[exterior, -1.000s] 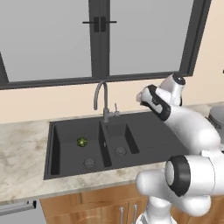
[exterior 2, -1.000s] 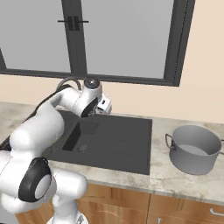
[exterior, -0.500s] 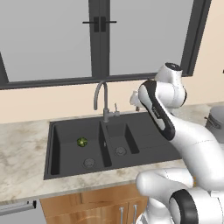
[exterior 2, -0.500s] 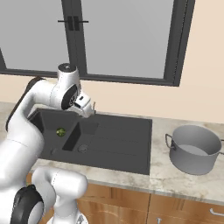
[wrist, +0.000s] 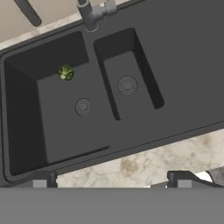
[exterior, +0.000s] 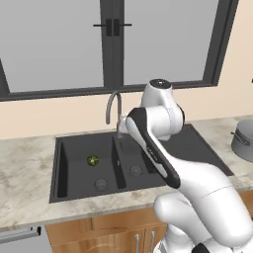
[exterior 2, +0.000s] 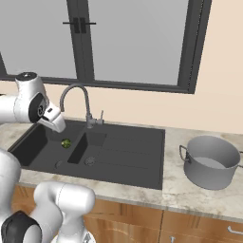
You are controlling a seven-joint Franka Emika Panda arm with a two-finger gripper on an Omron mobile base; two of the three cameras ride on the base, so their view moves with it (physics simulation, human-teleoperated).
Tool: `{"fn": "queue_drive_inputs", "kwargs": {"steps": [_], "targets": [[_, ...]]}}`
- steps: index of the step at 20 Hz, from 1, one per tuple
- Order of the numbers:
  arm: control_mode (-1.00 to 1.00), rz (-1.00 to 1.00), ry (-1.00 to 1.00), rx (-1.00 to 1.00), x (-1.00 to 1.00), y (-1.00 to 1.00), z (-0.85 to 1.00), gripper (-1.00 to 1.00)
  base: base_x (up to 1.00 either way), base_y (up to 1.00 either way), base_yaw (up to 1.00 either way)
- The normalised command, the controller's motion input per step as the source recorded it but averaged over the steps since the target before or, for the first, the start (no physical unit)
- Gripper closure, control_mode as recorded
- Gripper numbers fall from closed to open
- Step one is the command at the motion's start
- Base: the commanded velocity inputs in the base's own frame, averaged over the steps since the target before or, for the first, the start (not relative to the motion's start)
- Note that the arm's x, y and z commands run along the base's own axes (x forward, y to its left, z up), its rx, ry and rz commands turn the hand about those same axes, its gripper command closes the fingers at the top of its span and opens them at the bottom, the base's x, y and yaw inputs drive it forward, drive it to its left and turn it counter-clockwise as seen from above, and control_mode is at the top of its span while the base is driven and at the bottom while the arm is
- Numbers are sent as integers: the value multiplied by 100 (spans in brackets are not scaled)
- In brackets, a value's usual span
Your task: Dump the broccoli from the pot into the sink. Then turn on the water and wash the broccoli. Then turn off the water and put the broccoli back in the pot.
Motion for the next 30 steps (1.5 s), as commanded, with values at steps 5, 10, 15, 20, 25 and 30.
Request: {"fn": "queue_drive_inputs", "kwargs": {"steps": [5, 10, 15, 20, 25, 30], "targets": [[-100, 0, -1, -11, -6, 93, -27, -100, 0, 0, 0], [-100, 0, 0, -7, 16, 74, -44, -100, 0, 0, 0], [-100, 0, 0, -4, 60, 55, -49, -100, 0, 0, 0], [-100, 0, 3, -3, 67, 35, -40, -100, 0, 0, 0], [-100, 0, 5, -4, 67, 12, -26, -100, 0, 0, 0], [-100, 0, 6, -7, 62, 0, -23, -100, 0, 0, 0]]}}
